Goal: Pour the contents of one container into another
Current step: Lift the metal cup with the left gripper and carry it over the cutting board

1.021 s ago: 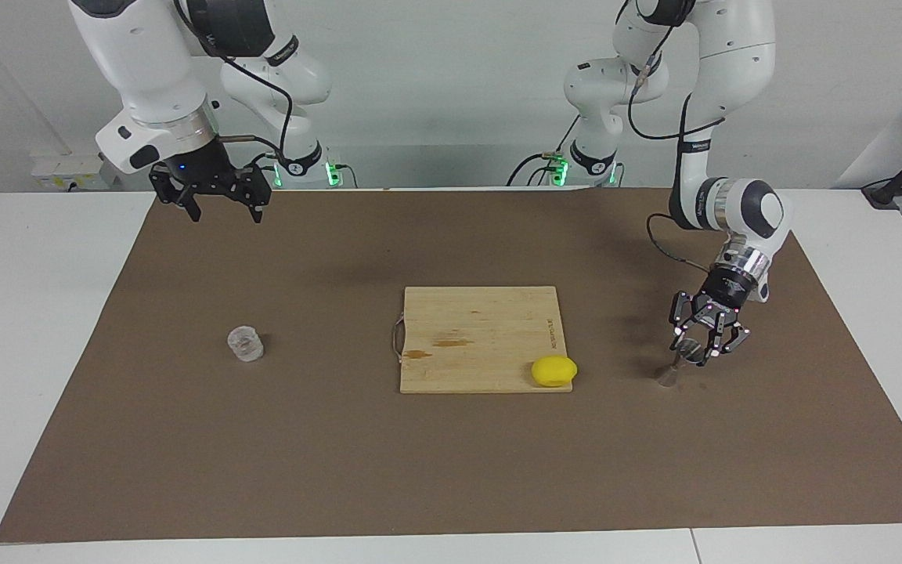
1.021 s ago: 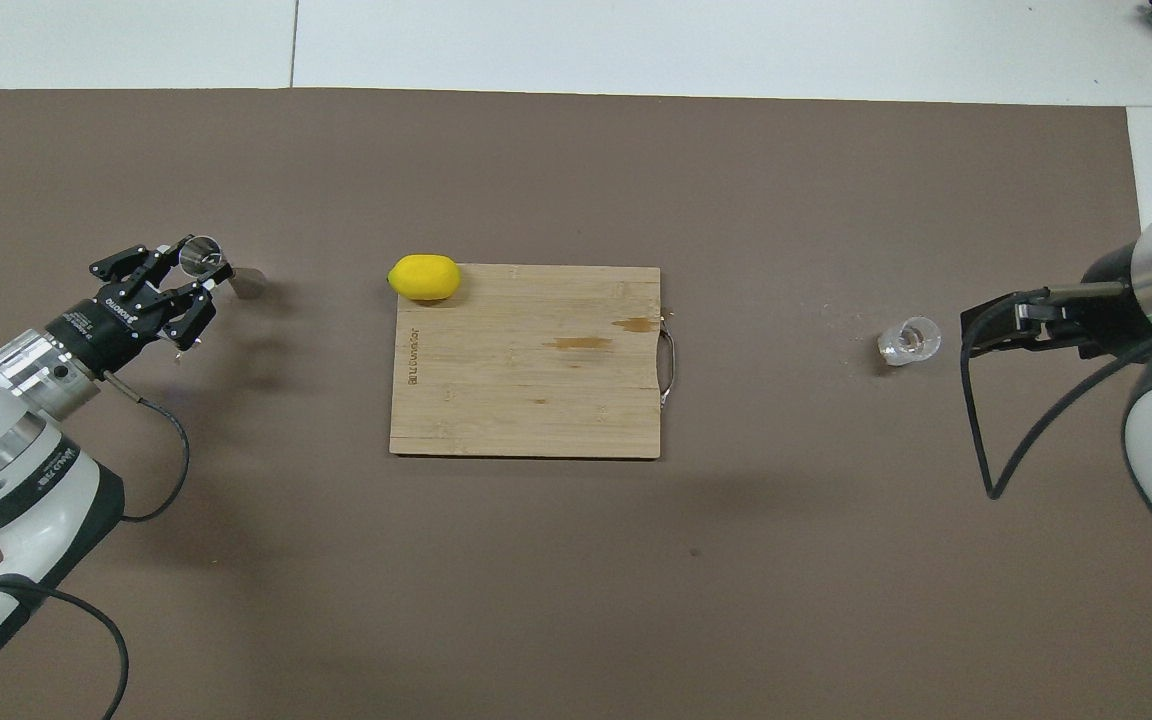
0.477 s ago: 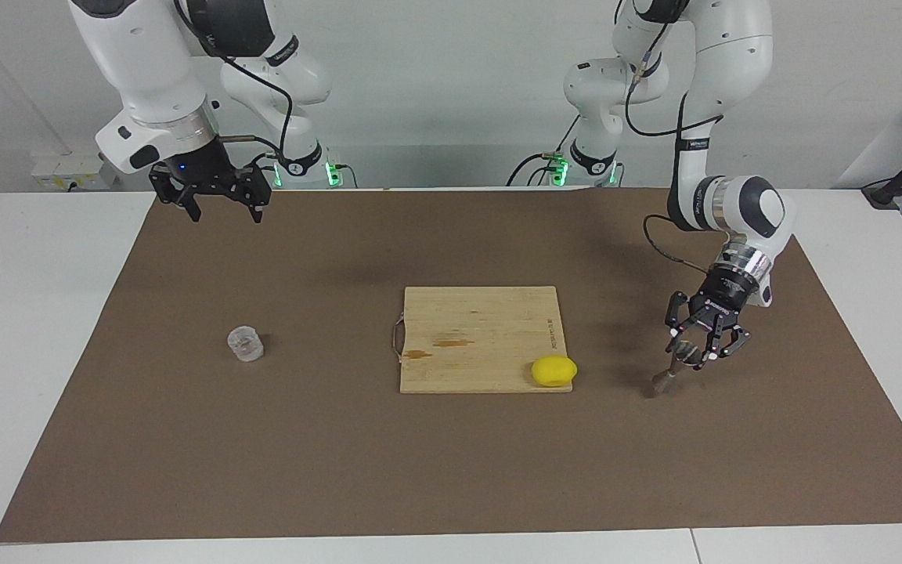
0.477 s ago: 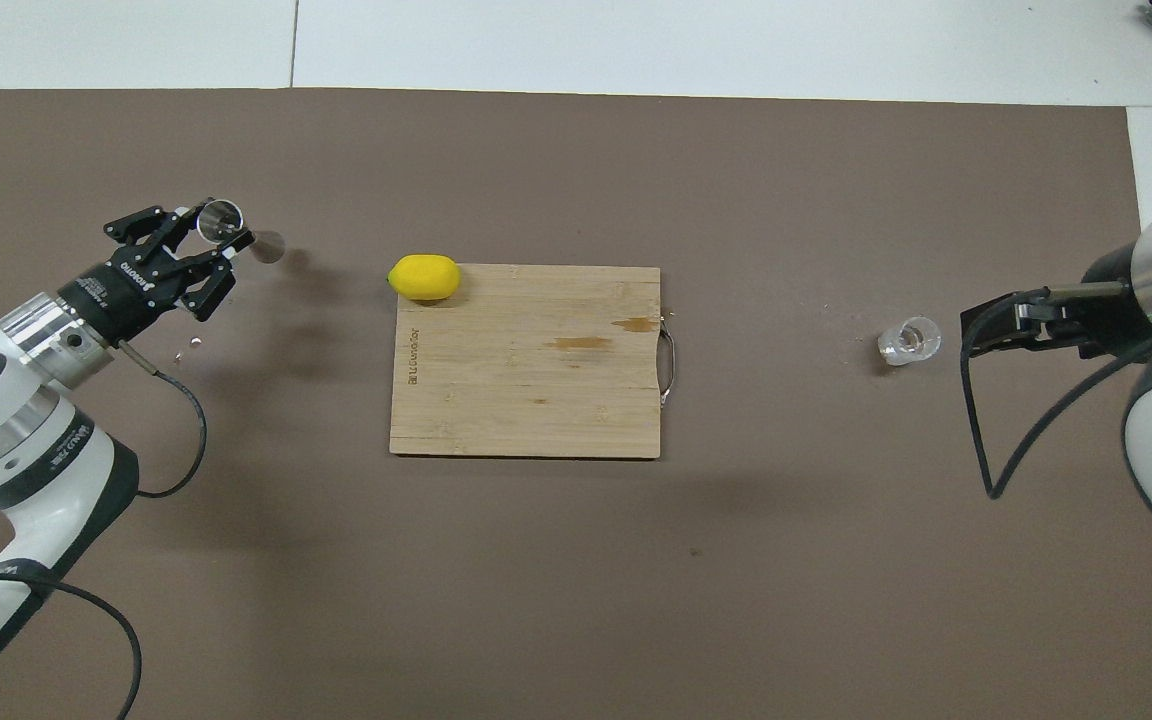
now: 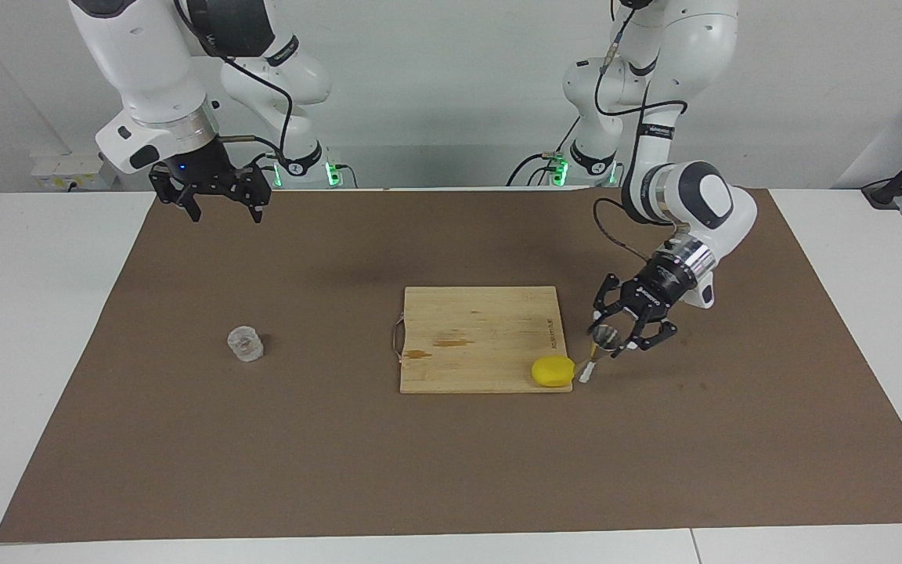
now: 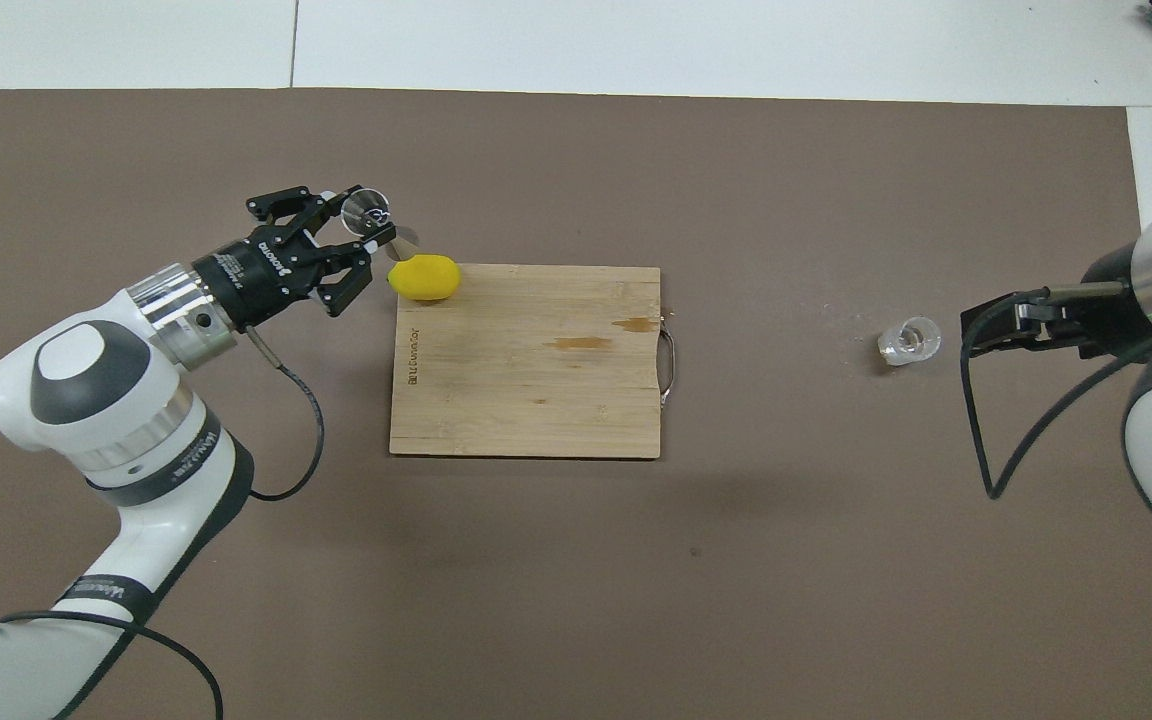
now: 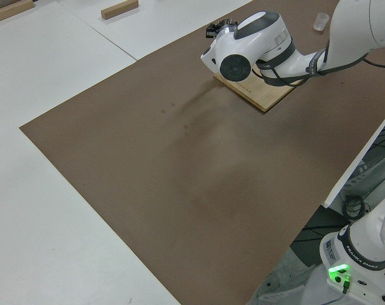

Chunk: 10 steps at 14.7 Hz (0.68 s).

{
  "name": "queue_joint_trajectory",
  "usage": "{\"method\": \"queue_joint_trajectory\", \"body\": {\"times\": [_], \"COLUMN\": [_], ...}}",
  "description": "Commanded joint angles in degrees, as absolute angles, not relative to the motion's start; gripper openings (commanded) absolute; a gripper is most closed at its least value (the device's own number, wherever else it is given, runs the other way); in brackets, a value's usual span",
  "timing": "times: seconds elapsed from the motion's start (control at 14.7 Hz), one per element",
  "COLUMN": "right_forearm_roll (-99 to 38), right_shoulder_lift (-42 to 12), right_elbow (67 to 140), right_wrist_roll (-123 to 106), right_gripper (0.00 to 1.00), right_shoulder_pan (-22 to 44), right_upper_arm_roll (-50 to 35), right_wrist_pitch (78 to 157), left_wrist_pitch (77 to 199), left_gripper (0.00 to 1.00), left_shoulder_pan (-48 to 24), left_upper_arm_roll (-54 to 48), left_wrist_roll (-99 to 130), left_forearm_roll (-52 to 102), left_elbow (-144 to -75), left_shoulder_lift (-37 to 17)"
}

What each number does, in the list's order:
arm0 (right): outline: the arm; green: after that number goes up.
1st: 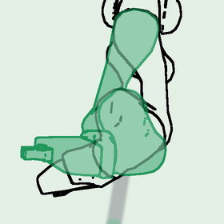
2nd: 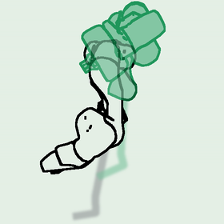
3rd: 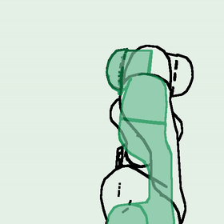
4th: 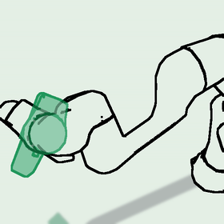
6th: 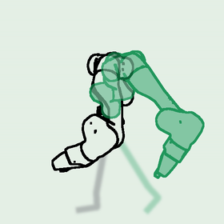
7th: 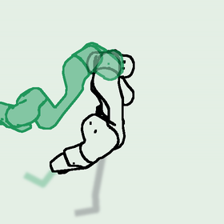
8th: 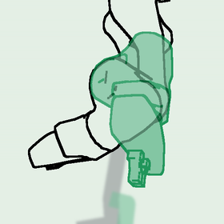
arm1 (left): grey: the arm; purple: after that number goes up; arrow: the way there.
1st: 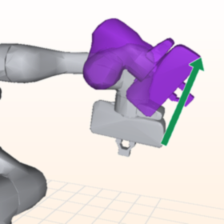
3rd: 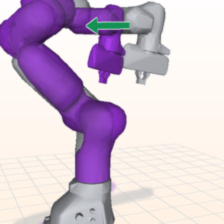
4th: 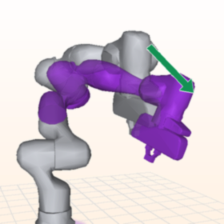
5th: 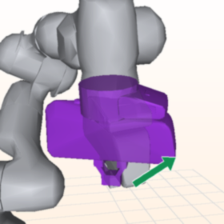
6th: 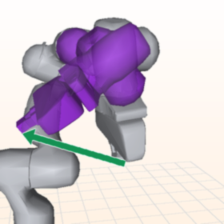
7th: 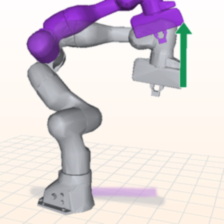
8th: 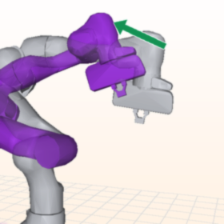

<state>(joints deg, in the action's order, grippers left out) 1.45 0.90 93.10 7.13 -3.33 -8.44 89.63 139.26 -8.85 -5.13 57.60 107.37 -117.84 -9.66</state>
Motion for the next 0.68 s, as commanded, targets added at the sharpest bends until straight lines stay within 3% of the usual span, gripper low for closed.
{"method": "queue_joint_trajectory", "body": {"times": [0.0, 0.34, 0.61], "right_forearm_roll": [0.4, 0.4, 0.4], "right_shoulder_lift": [1.8, 1.8, 1.8], "right_elbow": [94.0, 94.0, 94.0], "right_wrist_roll": [6.2, 6.2, 6.2], "right_gripper": [1.0, 1.0, 1.0], "right_shoulder_pan": [-4.2, -4.2, -4.7], "right_upper_arm_roll": [-8.8, -8.8, -8.8], "right_wrist_pitch": [89.3, 89.3, 89.3], "left_wrist_pitch": [146.0, 152.2, 155.9], "left_gripper": [0.0, 0.0, 0.0], "left_shoulder_pan": [-15.4, -24.7, -27.2], "left_upper_arm_roll": [-4.7, -4.7, -4.6], "left_wrist_roll": [60.3, 60.3, 60.4], "left_forearm_roll": [109.1, 114.9, 116.1], "left_elbow": [-116.2, -113.5, -109.4], "left_shoulder_lift": [-9.4, -11.2, -14.1]}}
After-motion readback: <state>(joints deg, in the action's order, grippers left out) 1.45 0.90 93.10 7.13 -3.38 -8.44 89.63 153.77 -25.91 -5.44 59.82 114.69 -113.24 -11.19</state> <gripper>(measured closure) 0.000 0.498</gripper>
